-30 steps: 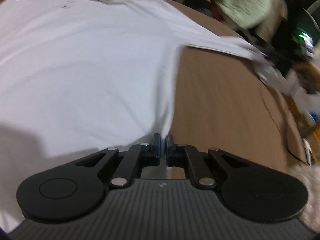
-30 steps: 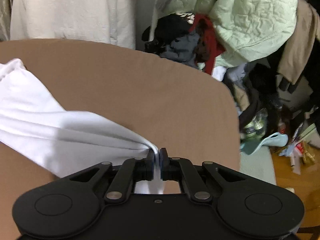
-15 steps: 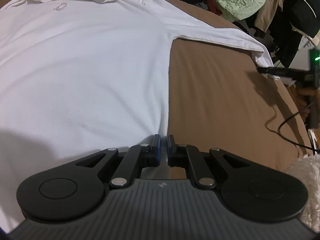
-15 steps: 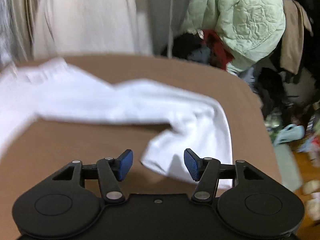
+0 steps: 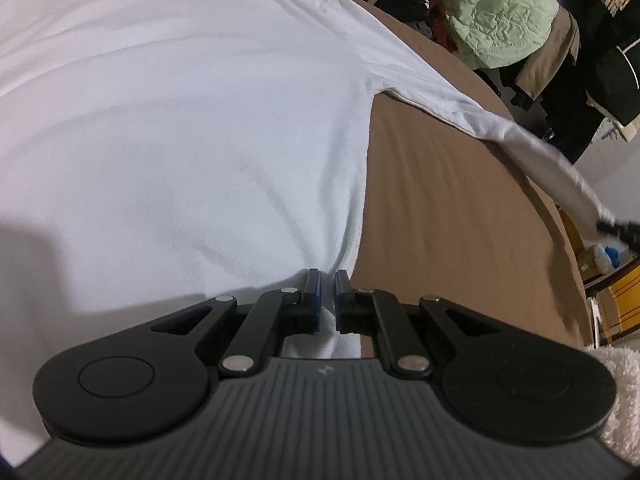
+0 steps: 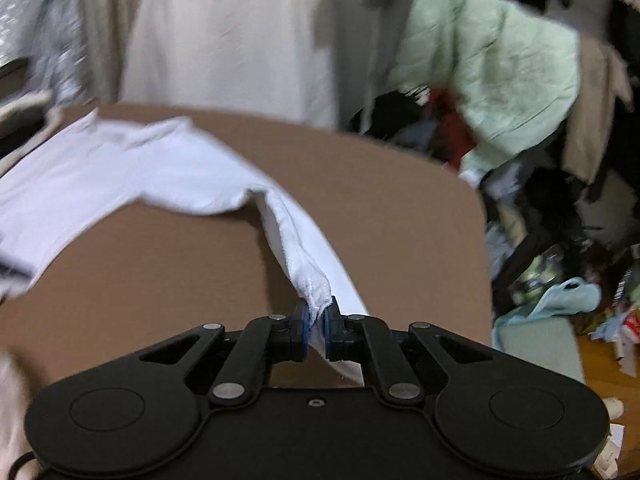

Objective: Fold clothes

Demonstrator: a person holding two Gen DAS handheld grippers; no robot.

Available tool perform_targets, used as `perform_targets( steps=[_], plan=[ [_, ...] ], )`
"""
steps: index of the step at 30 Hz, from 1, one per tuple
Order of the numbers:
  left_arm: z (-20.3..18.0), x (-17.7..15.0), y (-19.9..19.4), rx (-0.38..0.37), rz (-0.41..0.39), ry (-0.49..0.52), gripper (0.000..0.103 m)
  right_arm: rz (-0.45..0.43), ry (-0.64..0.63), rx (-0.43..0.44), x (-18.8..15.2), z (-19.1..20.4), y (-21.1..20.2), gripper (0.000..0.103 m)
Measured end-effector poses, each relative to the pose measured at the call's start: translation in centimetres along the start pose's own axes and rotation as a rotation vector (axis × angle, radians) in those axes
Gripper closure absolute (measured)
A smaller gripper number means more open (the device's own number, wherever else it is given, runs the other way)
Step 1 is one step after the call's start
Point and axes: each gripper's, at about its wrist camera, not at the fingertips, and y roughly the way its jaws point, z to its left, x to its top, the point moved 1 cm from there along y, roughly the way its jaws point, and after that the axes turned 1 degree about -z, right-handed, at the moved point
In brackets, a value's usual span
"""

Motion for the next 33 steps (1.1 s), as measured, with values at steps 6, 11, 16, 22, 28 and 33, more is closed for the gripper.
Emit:
perform_targets(
  steps=[6, 11, 16, 22, 28, 33],
  plan=[
    [-0.6, 0.3, -1.1, 0.027, 0.029, 0.031, 0.095, 0.244, -0.123, 0.077, -5.0, 0.8, 2.5, 0.093],
    [-2.3, 0.3, -4.6, 0.071, 0.026, 0.156, 0.046, 0.060, -0.015, 0.139, -2.0, 3.0, -0.4, 0.054],
    [-2.1, -0.2, -8.0, 0.177, -0.039, 0.241, 0.031, -0.160, -0.051, 0.247, 3.3, 8.8, -2.6, 0.039],
    [0.4, -3.5, -10.0, 0.264, 0.024, 0.196, 0.030, 0.043, 0.119, 0.381, 8.7, 15.9, 5.0, 0.039],
    [3.1, -6.7, -12.4, 0.348, 0.023, 0.115, 0.024, 0.306, 0.361, 0.469, 7.7, 21.8, 12.0, 0.039],
    [7.5, -5.9, -15.4, 0.581, -0.073, 0.027, 0.023, 0.465, 0.378, 0.573, 4.1, 26.3, 12.7, 0.039]
  ],
)
